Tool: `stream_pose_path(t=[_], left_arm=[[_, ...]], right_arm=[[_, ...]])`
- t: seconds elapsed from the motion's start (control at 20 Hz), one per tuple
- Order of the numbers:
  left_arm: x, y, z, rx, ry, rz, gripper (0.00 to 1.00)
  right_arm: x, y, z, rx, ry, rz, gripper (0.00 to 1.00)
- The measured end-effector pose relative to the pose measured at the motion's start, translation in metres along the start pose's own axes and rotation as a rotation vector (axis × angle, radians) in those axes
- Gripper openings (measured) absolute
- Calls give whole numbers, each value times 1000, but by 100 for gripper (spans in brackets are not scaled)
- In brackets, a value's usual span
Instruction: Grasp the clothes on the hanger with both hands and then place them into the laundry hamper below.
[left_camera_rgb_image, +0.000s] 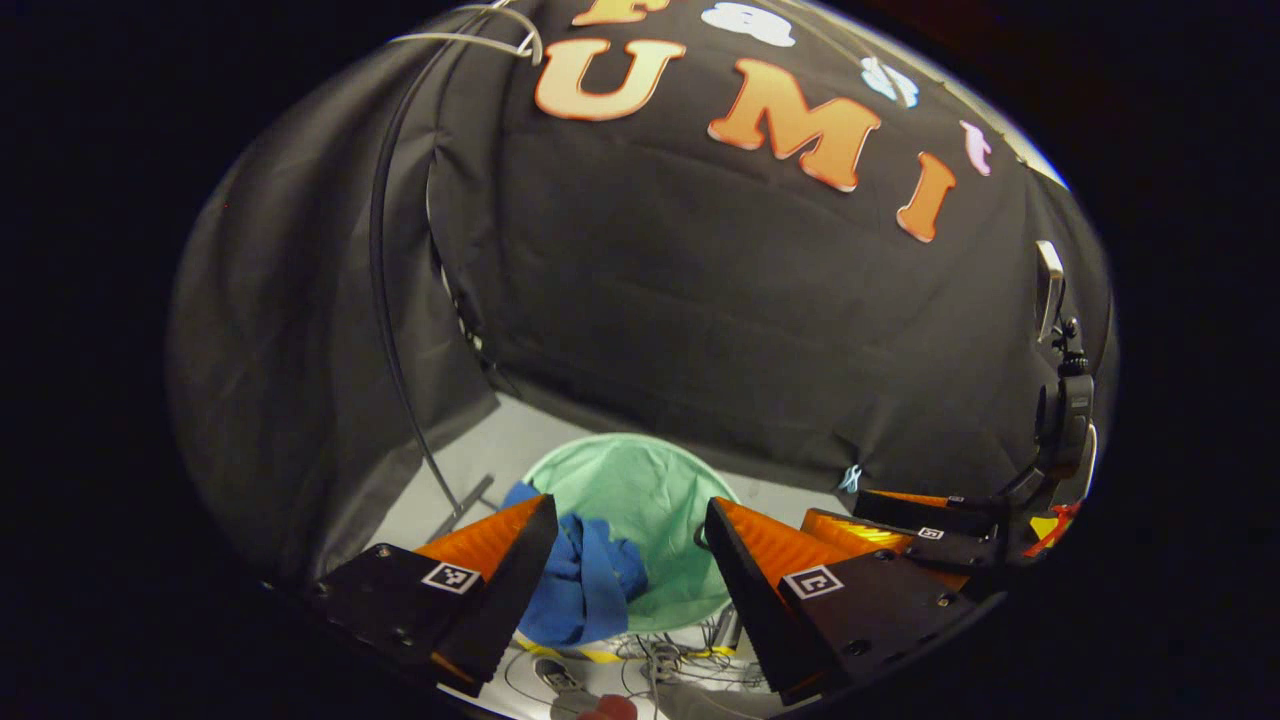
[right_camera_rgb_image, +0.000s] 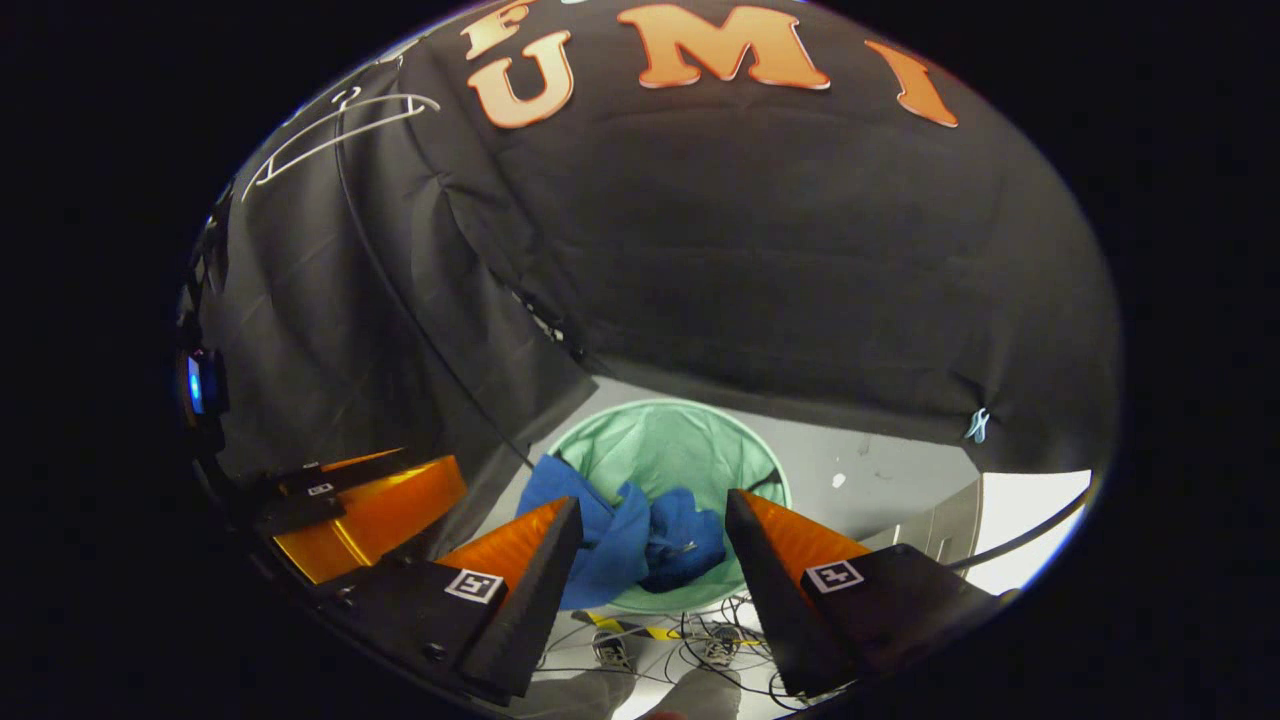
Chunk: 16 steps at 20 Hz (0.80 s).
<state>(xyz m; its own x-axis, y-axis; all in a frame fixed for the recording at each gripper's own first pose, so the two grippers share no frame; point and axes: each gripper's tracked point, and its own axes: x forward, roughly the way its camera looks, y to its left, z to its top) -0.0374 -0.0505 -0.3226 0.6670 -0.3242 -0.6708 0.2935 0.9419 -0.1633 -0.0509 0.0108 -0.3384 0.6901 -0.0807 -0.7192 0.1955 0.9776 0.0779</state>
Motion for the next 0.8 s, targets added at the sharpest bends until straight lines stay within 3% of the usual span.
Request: stream_pose_path(t=[0.2,0.25,0.35,0.55,0.6,0.8], left_arm=[[-33,-1,87,86,-264,-71,94],[-40,-2,109,96,-293,-75,90],[-73,-13,150,108,-364,-60,93],[-142,-19,202,63,-539,52,89],[-159,-28,205,68,-565,68,90],[-226,-70,215,70,-653,68,92]], right_arm=[[-70,29,80,25,-222,-45,94],[-92,34,101,22,-283,-50,94],[-138,44,135,-6,-391,-51,94],[-236,50,158,-96,-569,-54,94],[-260,51,170,-81,-625,-46,83],[-330,35,172,-62,-675,-11,83]])
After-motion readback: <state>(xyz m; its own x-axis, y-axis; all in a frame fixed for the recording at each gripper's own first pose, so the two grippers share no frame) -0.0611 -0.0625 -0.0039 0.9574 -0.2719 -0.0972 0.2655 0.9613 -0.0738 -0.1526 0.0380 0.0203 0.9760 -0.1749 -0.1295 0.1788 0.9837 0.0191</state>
